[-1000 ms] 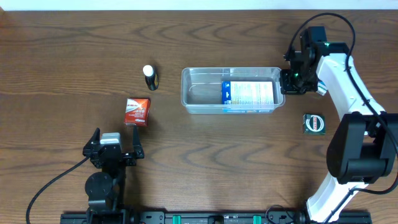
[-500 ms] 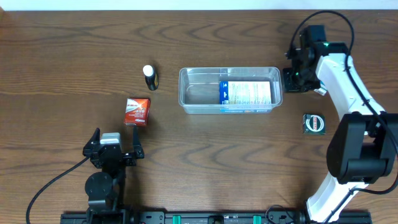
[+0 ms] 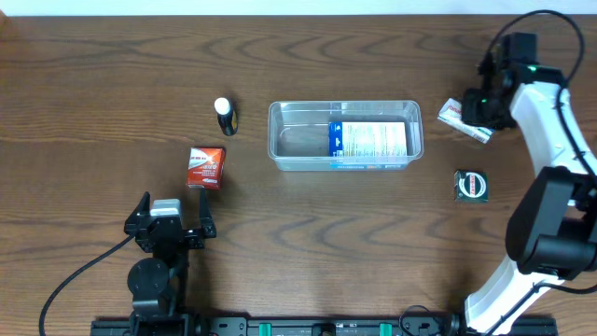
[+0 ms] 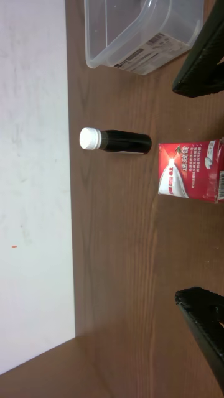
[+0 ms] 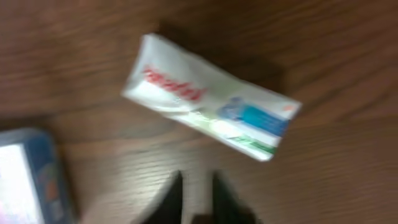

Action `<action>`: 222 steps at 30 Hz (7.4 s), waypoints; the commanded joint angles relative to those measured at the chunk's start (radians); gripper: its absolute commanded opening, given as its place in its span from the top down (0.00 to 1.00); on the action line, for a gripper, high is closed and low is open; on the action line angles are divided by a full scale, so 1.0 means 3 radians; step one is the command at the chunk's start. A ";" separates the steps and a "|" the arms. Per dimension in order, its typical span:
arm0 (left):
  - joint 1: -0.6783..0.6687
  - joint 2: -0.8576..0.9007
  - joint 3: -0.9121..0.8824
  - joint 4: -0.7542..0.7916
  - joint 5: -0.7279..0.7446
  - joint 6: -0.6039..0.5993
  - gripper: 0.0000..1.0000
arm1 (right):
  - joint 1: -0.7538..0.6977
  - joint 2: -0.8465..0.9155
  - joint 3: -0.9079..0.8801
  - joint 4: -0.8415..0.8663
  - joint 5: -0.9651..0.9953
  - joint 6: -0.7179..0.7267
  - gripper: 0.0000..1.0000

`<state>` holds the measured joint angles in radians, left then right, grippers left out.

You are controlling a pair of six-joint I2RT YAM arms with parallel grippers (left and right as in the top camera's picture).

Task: Pack container

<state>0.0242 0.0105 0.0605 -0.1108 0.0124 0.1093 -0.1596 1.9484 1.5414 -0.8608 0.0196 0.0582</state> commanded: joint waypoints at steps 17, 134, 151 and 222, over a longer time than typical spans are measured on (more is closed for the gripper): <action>-0.0008 -0.0022 -0.0102 -0.0047 0.0019 0.0033 0.02 | -0.0525 0.0015 -0.0028 0.0561 0.0084 -0.0019 0.99; -0.0008 -0.0022 -0.0102 -0.0047 0.0019 0.0033 0.02 | -0.0563 0.0389 0.0791 -0.0546 -0.0535 -0.0280 0.87; -0.0008 -0.0022 -0.0102 -0.0047 0.0019 0.0033 0.02 | -0.0052 0.0399 0.0752 -0.0537 -0.0393 -0.0772 0.25; -0.0008 -0.0022 -0.0102 -0.0047 0.0019 0.0033 0.02 | -0.0015 0.0604 0.0186 0.0033 0.0057 -0.0470 0.63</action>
<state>0.0242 0.0105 0.0605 -0.1112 0.0124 0.1093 -0.1551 2.1277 1.5314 -0.8303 0.0269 -0.0837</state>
